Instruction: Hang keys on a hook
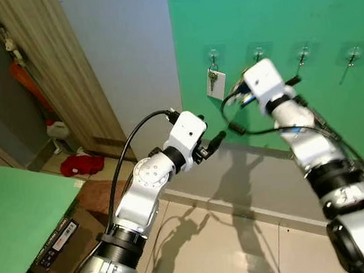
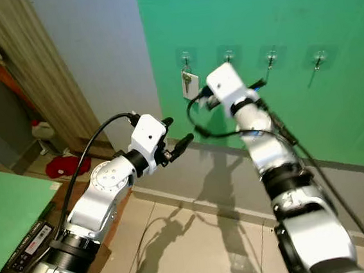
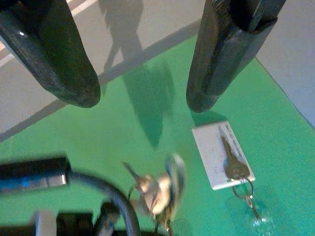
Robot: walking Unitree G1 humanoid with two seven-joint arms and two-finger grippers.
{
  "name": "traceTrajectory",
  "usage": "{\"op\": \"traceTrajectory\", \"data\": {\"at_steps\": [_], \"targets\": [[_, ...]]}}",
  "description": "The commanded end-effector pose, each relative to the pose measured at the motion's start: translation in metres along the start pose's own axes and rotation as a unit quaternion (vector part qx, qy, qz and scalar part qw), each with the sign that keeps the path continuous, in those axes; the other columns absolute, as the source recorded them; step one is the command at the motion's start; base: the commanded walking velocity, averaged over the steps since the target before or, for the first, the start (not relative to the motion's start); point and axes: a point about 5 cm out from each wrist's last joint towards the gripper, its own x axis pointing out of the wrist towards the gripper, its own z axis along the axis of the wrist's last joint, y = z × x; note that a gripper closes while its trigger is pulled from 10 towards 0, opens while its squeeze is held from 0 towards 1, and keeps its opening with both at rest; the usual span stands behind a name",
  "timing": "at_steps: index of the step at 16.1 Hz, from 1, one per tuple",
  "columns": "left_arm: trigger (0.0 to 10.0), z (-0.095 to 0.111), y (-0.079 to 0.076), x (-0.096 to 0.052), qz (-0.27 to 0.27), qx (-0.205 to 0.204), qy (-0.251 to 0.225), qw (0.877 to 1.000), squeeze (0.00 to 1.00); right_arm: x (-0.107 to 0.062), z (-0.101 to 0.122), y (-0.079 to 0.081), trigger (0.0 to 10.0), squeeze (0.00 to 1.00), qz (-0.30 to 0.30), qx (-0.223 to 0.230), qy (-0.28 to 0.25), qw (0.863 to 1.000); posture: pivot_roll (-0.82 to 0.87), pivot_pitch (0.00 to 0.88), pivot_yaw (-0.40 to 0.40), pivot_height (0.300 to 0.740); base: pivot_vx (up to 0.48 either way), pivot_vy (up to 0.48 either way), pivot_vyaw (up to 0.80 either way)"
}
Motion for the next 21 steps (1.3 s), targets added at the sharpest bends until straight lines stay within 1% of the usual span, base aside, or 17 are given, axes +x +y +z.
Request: {"op": "traceTrajectory", "data": {"at_steps": [1,2,5,7,10,13,16,19,21], "targets": [[10.0,0.001,0.000,-0.002,0.001,0.007,0.003,1.000,0.00,0.003,0.000,-0.005,0.0,0.00,-0.021,-0.009,0.008,1.000,-0.07,0.000,0.079,0.740,0.000,0.000,0.00],[10.0,0.000,-0.001,-0.002,0.001,0.006,0.004,1.000,0.00,0.005,-0.001,-0.009,0.0,0.00,-0.038,-0.020,0.022,0.999,-0.07,0.000,0.079,0.740,0.000,0.000,0.00],[10.0,0.000,-0.001,-0.002,0.001,0.004,0.005,1.000,0.00,0.007,-0.003,-0.014,0.0,0.00,-0.053,-0.007,0.022,0.998,-0.07,0.000,0.078,0.740,0.000,0.000,0.00],[10.0,-0.001,-0.001,-0.002,0.000,0.005,0.006,1.000,0.00,0.008,-0.003,-0.015,0.0,0.00,-0.061,-0.003,0.023,0.998,-0.07,0.000,0.081,0.740,0.000,0.000,0.00],[10.0,-0.001,0.000,-0.002,0.000,0.005,0.006,1.000,0.00,0.009,-0.001,-0.015,0.0,0.00,-0.064,0.002,0.017,0.998,-0.07,0.000,0.084,0.740,0.000,0.000,0.00],[10.0,-0.001,-0.001,-0.002,0.000,0.005,0.006,1.000,0.00,0.011,0.008,-0.018,0.0,0.00,-0.072,0.013,-0.008,0.997,-0.07,0.000,0.080,0.740,0.000,0.000,0.00],[10.0,-0.001,-0.002,-0.002,0.000,0.004,0.006,1.000,0.00,0.013,0.019,-0.016,0.0,0.00,-0.062,0.020,-0.038,0.997,-0.07,0.000,0.076,0.740,0.000,0.000,0.00],[10.0,0.000,-0.002,-0.001,0.000,0.004,0.005,1.000,0.00,0.013,0.019,-0.015,0.0,0.00,-0.056,0.016,-0.040,0.998,-0.07,0.000,0.073,0.740,0.000,0.000,0.00],[10.0,0.000,-0.002,-0.001,-0.001,0.003,0.005,1.000,0.00,0.013,0.015,-0.014,0.0,0.00,-0.054,0.027,-0.032,0.998,-0.07,0.000,0.074,0.740,0.000,0.000,0.00]]}}
